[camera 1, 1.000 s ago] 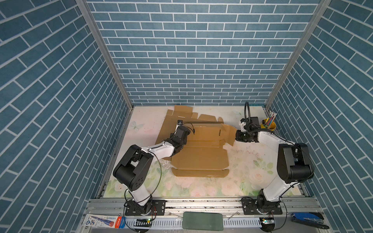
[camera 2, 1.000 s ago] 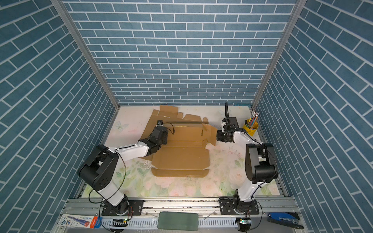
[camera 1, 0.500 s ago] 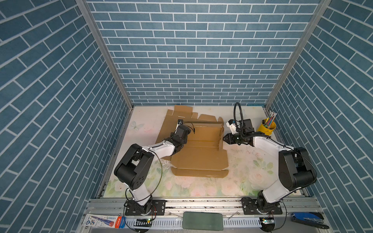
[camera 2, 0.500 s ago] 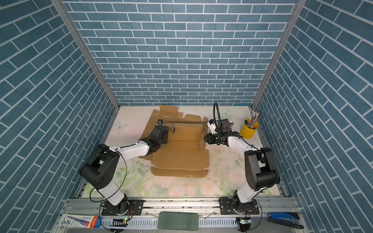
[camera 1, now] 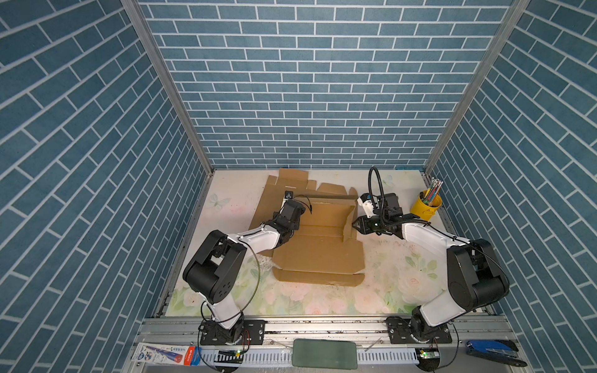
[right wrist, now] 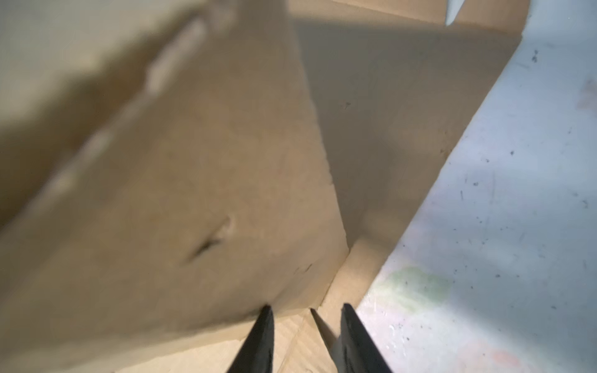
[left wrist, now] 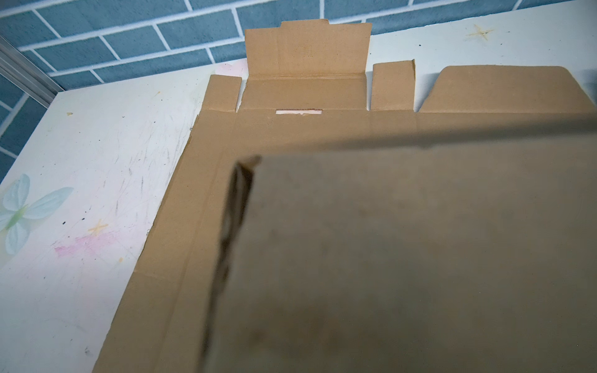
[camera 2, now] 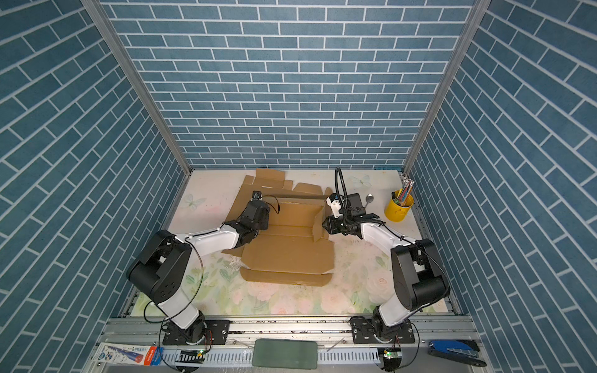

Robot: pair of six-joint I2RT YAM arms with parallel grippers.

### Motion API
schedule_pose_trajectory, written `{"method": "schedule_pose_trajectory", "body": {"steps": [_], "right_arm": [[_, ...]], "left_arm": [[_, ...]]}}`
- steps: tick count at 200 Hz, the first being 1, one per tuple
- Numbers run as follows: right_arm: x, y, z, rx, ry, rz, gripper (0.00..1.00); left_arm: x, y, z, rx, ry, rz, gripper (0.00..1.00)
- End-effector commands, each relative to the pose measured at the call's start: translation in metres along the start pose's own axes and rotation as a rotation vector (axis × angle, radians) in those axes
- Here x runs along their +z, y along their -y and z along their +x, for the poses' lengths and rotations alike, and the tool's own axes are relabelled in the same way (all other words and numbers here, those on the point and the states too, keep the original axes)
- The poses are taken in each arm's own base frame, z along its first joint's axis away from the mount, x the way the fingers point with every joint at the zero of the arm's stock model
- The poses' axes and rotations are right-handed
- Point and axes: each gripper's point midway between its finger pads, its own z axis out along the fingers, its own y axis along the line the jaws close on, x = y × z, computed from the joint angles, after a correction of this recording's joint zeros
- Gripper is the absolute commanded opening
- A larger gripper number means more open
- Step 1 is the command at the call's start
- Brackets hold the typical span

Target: Fold the paper box

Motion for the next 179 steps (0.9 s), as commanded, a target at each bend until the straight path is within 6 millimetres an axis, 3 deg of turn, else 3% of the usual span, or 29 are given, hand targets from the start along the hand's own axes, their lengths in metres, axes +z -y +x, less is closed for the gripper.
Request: {"method": "schedule_pose_trajectory", "body": {"steps": [1,43,61,132,179], "right_arm": [[0.010,-0.004,0.007,-0.046,0.017,0.019,0.37],[0.007,-0.001,0.032,-0.052,-0.002,0.061,0.34],[0.007,0.000,0.034,-0.054,0.008,0.068,0.34],[0.009,-0.015,-0.010,-0.080,0.105,0.018,0.54],[0.010,-0.004,-0.039,-0.098,0.172,0.096,0.56]], "left_arm": [[0.009,0.000,0.051,0.081,-0.172,0.013,0.00],[0.008,-0.001,0.050,0.087,-0.170,0.011,0.00],[0.009,0.000,0.052,0.089,-0.175,0.014,0.00],[0.007,0.000,0.053,0.093,-0.179,0.017,0.00],[0.009,0.001,0.056,0.093,-0.186,0.022,0.00]]}}
